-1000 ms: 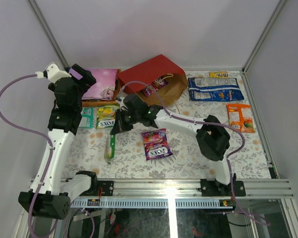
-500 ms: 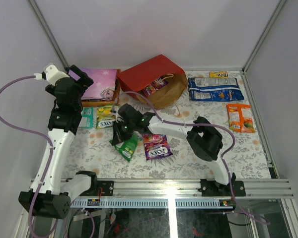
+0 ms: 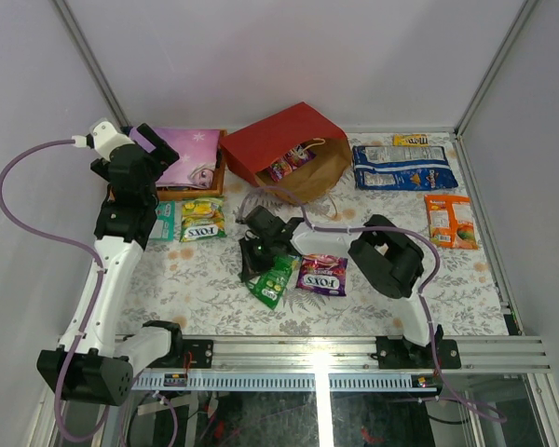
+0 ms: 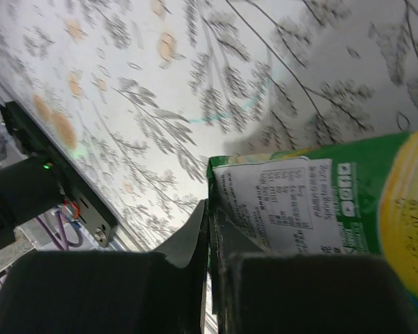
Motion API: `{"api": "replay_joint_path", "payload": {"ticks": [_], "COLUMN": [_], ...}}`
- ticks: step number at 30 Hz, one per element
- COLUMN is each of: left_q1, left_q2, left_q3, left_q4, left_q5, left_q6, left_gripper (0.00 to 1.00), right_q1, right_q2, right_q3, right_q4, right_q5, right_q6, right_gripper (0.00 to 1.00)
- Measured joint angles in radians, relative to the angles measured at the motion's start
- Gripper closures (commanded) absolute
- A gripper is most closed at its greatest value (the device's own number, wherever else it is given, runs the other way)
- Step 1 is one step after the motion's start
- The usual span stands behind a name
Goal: Take the snacks out of the paper bag
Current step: Place the snack at the center of the board.
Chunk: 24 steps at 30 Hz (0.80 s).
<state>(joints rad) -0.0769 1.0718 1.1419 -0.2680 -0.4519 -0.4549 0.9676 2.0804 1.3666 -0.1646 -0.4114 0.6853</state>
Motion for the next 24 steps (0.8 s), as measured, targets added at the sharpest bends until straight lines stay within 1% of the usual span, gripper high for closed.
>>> {"api": "replay_joint_path", "payload": {"ticks": [4,7,10,13,16,18,21,24], "left_q1": [0.000,0.000,0.000,0.000,0.000,0.000,0.000,0.000], "left_q2": [0.000,0.000,0.000,0.000,-0.003,-0.004,-0.004,-0.004], "left_q3": [0.000,0.000,0.000,0.005,0.008,0.008,0.008,0.008], "left_q4": [0.000,0.000,-0.002,-0.008,-0.014,-0.017,-0.017,-0.017], "left_q5": [0.000,-0.002,-0.013,-0.036,-0.059,-0.069,-0.073,-0.074], "left_q6": [0.000,0.000,0.000,0.000,0.000,0.000,0.000,0.003], "left_gripper": [0.00,0.00,0.00,0.00,0.00,0.00,0.00,0.00], "right_q1": [0.003,0.014,0.039,0.066,0.082,0.082,0.065,0.018], "right_q2": [0.019,0.066,0.121,0.113,0.066,0.027,-0.018,-0.025], "right_q3": [0.089,0.232,0.422,0.492,0.476,0.431,0.317,0.156], "right_q4": [-0.009,-0.011,-0.012,0.026,0.047,0.051,0.080,0.140], "right_q5": [-0.009,-0.033,-0.074,-0.114,-0.123,-0.113,-0.103,-0.103], "right_q6": [0.007,0.022,0.032,0.046,0.044,0.029,0.018,0.020], "right_gripper": [1.00,1.00,1.00,1.00,1.00,1.00,1.00,1.00]}}
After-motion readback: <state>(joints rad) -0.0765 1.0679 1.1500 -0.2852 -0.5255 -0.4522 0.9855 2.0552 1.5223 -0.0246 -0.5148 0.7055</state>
